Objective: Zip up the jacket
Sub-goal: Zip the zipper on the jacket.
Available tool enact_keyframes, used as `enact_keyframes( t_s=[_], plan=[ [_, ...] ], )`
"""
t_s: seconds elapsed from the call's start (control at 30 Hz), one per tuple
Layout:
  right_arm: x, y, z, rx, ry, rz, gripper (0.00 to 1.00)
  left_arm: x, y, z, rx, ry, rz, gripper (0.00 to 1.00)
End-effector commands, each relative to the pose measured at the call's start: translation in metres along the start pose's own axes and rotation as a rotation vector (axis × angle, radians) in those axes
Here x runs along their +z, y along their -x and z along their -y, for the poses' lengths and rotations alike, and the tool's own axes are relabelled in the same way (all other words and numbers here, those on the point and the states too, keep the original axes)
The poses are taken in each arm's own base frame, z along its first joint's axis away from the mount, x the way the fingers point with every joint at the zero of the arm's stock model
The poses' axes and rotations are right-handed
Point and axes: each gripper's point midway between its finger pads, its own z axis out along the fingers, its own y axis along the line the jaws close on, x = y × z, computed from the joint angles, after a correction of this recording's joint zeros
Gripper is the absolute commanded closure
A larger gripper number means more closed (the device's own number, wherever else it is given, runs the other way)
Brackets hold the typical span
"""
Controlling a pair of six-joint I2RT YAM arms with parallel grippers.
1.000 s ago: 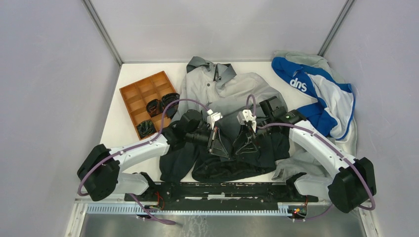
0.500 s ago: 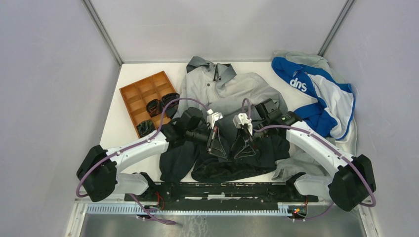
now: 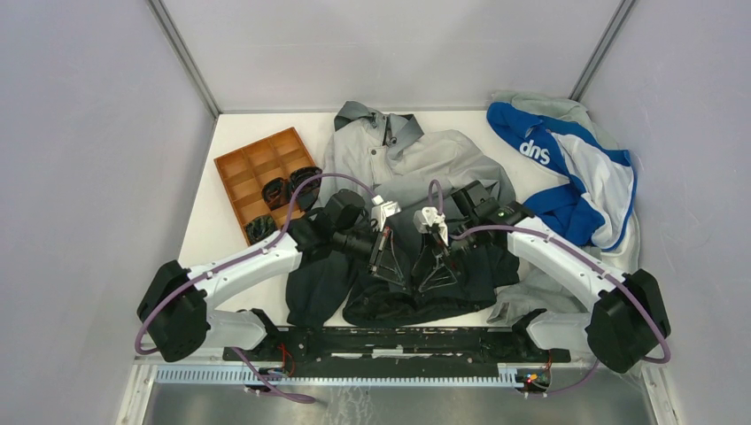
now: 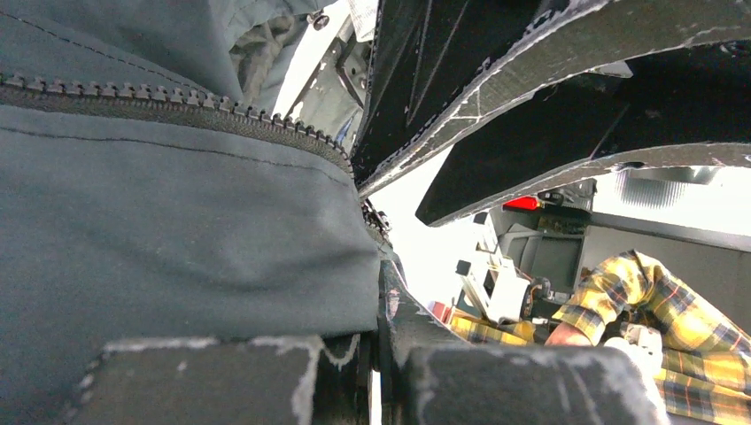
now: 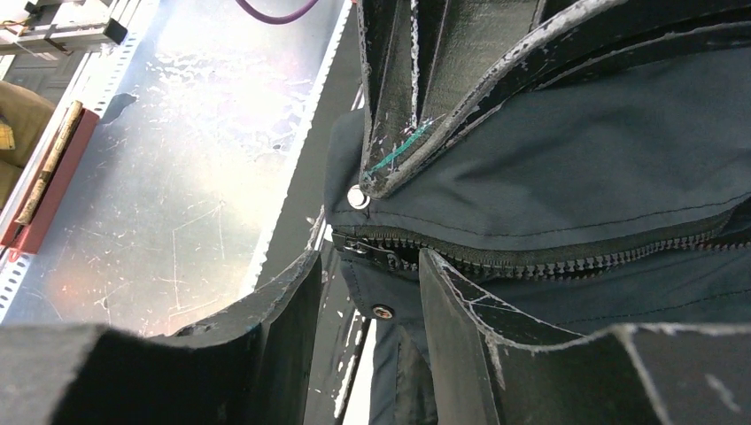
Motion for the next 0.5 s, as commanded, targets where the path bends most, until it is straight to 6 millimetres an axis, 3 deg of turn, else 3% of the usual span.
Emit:
enact_keyframes(
  t_s=[0.0, 0.47],
  plan=[
    [0.0044, 0.0024, -0.0009, -0.001, 0.017, 0.013, 0.49, -0.0073, 0.0049, 0.0244, 0.079, -0.067, -0.009, 0.98],
    [0.0042, -0.0001, -0.005, -0.005, 0.006, 0.02, 0.54, -0.0057, -0.0014, 0.0259, 0.057, -0.07, -0.058, 0.98]
  ],
)
